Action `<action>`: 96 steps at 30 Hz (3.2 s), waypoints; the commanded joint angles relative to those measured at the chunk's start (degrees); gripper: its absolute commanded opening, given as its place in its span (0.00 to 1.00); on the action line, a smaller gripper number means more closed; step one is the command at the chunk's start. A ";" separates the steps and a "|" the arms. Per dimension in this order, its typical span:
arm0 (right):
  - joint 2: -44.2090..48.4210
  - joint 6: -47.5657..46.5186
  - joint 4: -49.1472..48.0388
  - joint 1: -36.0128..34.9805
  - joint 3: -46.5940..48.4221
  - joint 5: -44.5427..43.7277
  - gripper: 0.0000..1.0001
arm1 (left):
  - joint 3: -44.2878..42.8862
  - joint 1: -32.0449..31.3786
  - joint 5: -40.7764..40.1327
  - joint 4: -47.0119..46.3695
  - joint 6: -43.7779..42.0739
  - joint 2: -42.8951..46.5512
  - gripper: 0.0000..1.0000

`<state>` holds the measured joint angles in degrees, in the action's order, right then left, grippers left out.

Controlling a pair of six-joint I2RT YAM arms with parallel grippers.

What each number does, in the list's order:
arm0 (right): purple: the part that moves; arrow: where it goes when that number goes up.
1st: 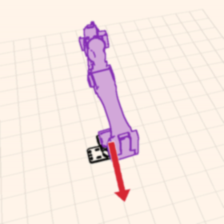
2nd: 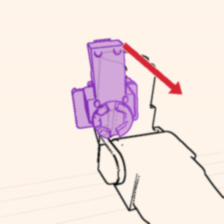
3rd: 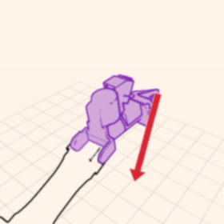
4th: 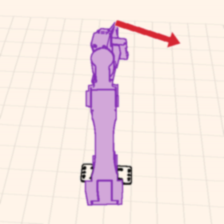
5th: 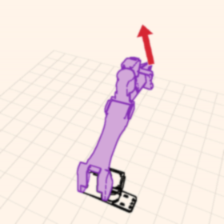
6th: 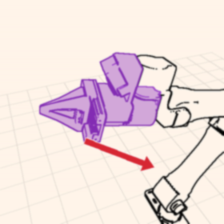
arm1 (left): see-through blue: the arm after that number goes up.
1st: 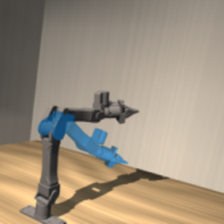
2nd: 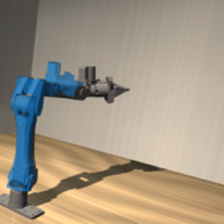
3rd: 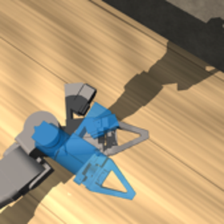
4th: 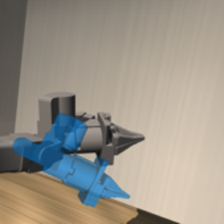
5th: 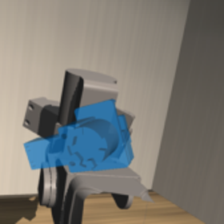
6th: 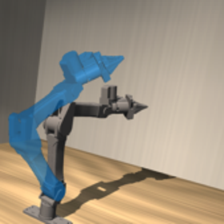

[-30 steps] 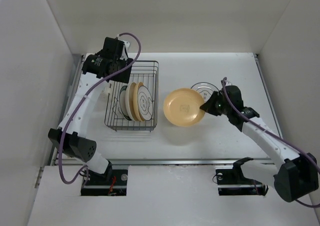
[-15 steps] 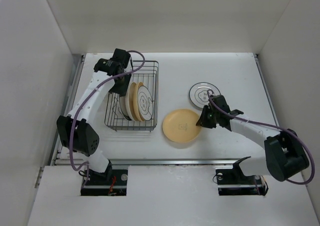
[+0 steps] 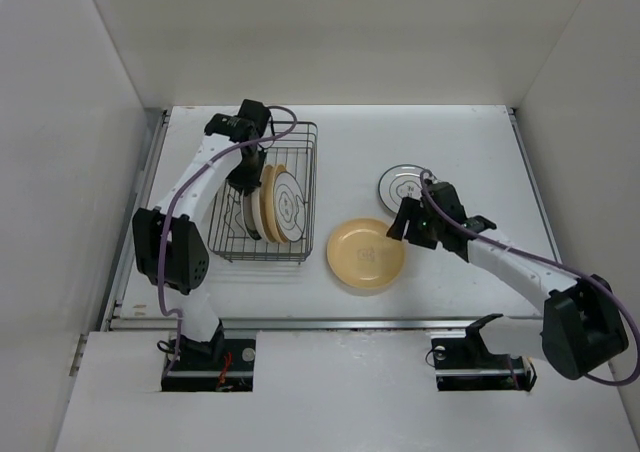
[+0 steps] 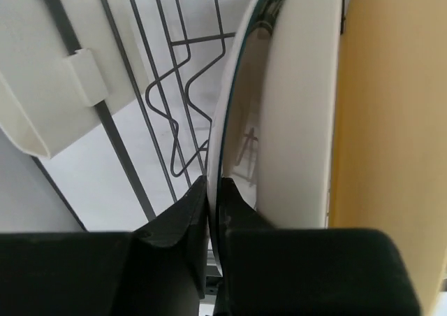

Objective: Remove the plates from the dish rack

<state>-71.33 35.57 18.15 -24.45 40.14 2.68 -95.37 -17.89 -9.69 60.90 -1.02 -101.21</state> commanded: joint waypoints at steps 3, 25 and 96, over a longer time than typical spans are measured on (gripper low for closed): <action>2.77 -0.77 2.58 -0.43 4.67 -1.62 0.70 | -5.16 -0.22 -1.64 3.78 -0.21 0.30 0.00; 0.32 -5.95 -4.25 -0.43 21.90 14.52 1.00 | -32.96 -0.22 -14.93 -6.28 -2.68 10.32 0.00; -17.45 9.87 0.57 18.56 15.41 -5.40 0.86 | -5.26 -0.22 -4.02 1.06 -1.62 6.46 1.00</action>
<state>-89.45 47.44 16.23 -6.33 53.21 0.36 -101.12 -18.24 -13.17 61.93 -2.35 -95.77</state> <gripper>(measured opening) 0.850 0.997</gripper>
